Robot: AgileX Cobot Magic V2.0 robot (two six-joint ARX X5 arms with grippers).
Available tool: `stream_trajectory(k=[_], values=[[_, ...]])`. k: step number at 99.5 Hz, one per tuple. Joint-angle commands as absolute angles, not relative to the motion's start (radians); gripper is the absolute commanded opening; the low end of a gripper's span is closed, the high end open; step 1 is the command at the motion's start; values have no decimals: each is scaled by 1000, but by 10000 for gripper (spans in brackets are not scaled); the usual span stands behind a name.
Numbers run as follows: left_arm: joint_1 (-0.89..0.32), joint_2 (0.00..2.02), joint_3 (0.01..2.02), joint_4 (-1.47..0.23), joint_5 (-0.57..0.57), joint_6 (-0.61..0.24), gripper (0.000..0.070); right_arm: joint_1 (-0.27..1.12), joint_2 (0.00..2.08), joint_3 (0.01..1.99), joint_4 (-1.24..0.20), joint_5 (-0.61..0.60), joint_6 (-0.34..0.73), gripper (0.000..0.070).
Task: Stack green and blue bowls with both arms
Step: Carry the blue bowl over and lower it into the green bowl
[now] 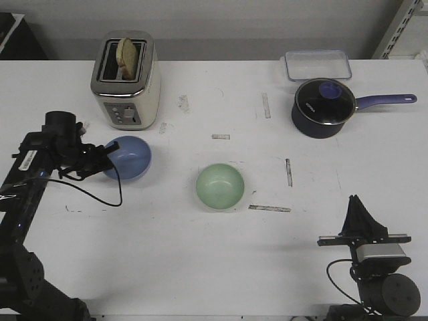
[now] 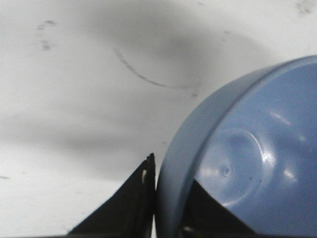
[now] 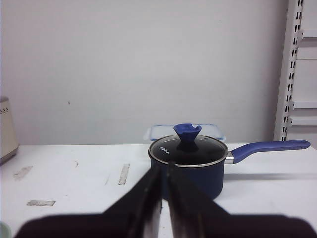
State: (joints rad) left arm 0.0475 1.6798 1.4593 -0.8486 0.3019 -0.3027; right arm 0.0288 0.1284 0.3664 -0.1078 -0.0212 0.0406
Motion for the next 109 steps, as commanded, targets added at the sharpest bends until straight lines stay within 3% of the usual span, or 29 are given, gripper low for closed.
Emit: stream_trajectory(k=[1,31,49,67,82,109], values=[[-19,1682,1502,-850,308,-306,1,28,125,370,-100,-19,33,8],[-350,1702,1542,-698,317,-338,1,28,125,370,-100,-19,33,8],[-488,1743,1542,-642,317,-338,1,28,125,370,-99,-19,33,8],[-543,1797,1542,-633,316,-338,20,28,125,370,-99,-19,33,8],[-559,1807,1542,-627,315,-357,178,28,125,370,-99,-19,33,8],[-565,1760,1544,-629,315,-357,178,28,125,370,-99,-19,33,8]])
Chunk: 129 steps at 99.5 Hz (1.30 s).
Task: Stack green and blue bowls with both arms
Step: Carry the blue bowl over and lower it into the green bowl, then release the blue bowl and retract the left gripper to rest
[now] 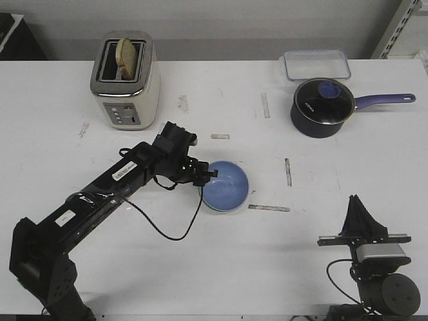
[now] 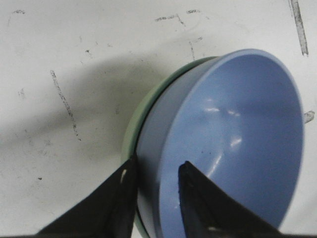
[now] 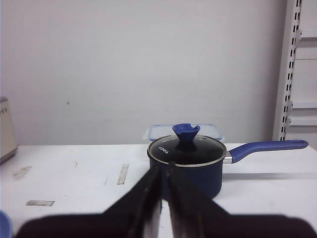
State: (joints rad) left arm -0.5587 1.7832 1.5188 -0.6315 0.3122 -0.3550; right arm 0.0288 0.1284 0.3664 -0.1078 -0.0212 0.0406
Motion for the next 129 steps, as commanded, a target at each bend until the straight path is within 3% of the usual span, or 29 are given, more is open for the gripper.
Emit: stream_trajectory(k=[1,11,21,32,51,69,73,83,89,107,129], values=[[-565,1756,1544,-629,315,-357,178,28,125,370,-99,-19,33,8],[-564,1721,1544,-632,315,-357,186,28,125,370,-99,-19,33,8],[-552,1686,1544,-634,314,-356,263,28,125,370,-99,-19,33,8],[-541,1654,1543,-633,313,-339,264,28,125,370,-99,-19,33,8],[-504,1581,1519,-574,257,-153,249,28,125,370,-99,-19,33,8],[-465,1445,1365,-332,144,-41,238,28,125,370,-99,-19,33,8],[-456,1413,1320,-268,123,-36,222,28,125,370,-99,-19,33,8],[-426,1324,1191,-103,69,-36,77,28,125,370,-99,-19,33,8],[-405,1269,1108,-5,37,-33,35,28,125,370,-99,-19,33,8],[-341,1110,861,205,-38,-17,31,28,125,370,-99,-19,33,8],[-263,911,628,222,-54,23,0,28,125,370,-99,-19,33,8]])
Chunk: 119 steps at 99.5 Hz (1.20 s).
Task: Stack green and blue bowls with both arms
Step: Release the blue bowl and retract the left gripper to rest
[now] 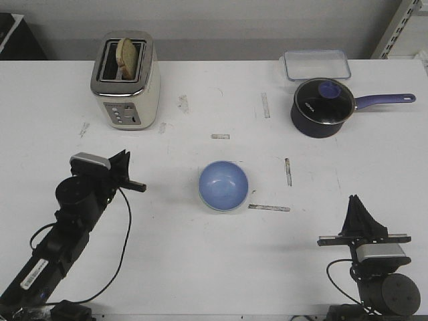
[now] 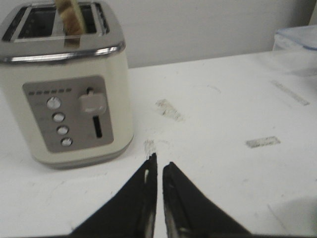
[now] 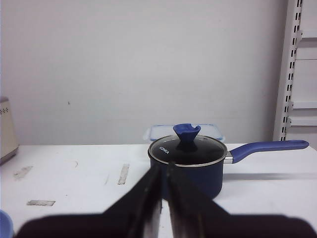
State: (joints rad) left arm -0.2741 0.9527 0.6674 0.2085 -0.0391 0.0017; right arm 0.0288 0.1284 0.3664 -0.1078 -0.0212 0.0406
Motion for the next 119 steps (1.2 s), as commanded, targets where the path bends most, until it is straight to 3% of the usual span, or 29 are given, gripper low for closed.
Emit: stream_trajectory(k=[1,34,46,101,119], values=[[-260,902,619,223,-58,23,0,28,125,370,-99,-19,33,8],[-101,584,356,231,-90,23,1,28,125,370,-99,-19,33,8],[-56,487,335,163,-90,22,1,28,125,370,-99,-19,33,8],[-47,242,334,133,-89,22,1,28,125,370,-99,-19,33,8],[-47,150,253,144,-85,22,1,28,125,370,-99,-19,33,8]])
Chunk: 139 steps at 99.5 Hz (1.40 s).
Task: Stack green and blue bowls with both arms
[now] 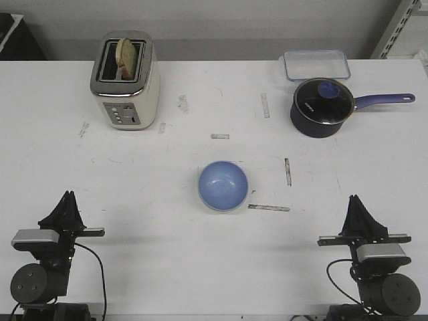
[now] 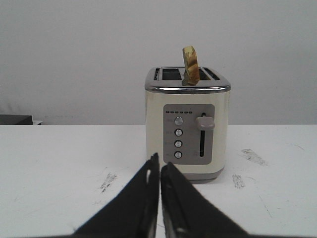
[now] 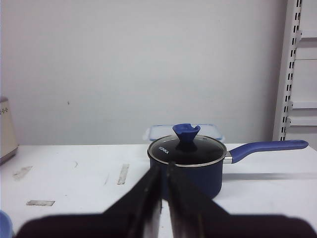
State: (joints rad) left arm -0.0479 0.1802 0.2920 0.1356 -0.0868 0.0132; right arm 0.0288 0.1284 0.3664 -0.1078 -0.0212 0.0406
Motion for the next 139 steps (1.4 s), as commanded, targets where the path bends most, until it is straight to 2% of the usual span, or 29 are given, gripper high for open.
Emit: stream_trajectory(k=[1,20,37,49,61,139], values=[[-48,139,242,145,-84,22,1,28,125,370,-99,-19,33,8],[-69,1,124,128,-81,22,1,28,125,370,-99,-19,33,8],[-73,3,75,133,-80,22,1,28,125,370,-98,-19,33,8],[-73,3,12,204,-80,21,1,28,125,370,-98,-19,33,8],[-73,3,12,162,-77,14,1,28,125,370,-98,-19,33,8],[-73,3,13,158,-77,14,1,28,125,370,-98,-19,33,8]])
